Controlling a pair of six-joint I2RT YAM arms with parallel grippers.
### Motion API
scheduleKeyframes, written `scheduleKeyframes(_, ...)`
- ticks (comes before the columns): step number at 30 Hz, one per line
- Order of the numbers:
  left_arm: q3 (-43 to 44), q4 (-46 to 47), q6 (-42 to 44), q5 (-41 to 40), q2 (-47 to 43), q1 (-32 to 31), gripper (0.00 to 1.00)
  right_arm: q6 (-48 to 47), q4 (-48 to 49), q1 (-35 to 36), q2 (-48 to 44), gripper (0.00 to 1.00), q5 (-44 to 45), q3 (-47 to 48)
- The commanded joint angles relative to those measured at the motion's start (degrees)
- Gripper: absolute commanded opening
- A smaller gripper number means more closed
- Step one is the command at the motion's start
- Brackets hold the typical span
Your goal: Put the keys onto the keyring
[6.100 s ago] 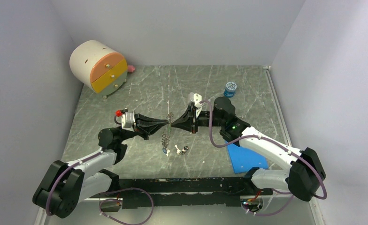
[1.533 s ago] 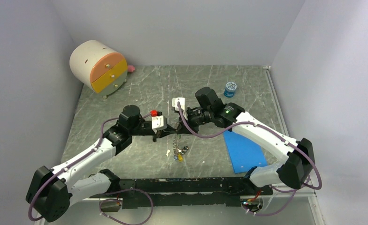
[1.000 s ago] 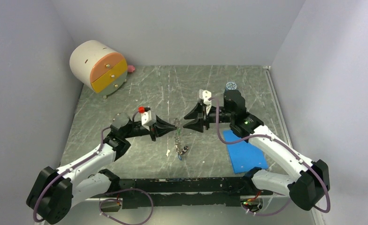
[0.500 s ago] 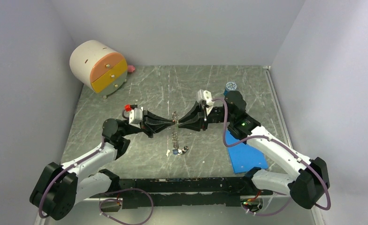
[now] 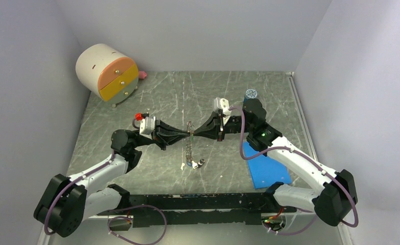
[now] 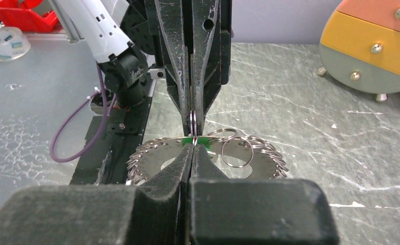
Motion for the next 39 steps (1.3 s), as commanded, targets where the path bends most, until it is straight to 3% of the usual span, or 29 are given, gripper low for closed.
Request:
scheduleKeyframes(1,0.6,8.3,-1.5,-2.4,-1.4,0.3,0.03,-3.3,-2.2,0.3,-0.2,0.0,-0.2,-0.2)
scheduleKeyframes(12,-0.5,15.6,-5.2,-6.0,0.3,0.8,0.03,-9.2,-5.6,4.7,1.2,0.0,7.2,-0.1)
scheduleKeyframes(19,-0.8,8.9,-2.1,-5.3,-0.8,0.7,0.03,-6.6,-0.2,5.7,-1.1,0.0,15.1,-3.2)
scheduleKeyframes(24,-1.0,1.9,1.9,-4.7,-3.0,0.7,0.03,-5.2,1.6,5.7,-3.4,0.32,17.2,-5.1)
scheduleKeyframes(27,-1.1,-3.4,4.8,-5.1,-4.8,0.7,0.03,-4.7,1.8,5.7,-4.2,0.45,18.3,-5.8)
scheduleKeyframes(39,-0.9,-24.2,15.6,-11.5,-9.9,0.7,0.02,1.1,4.9,2.7,-3.3,0.74,22.3,-8.2)
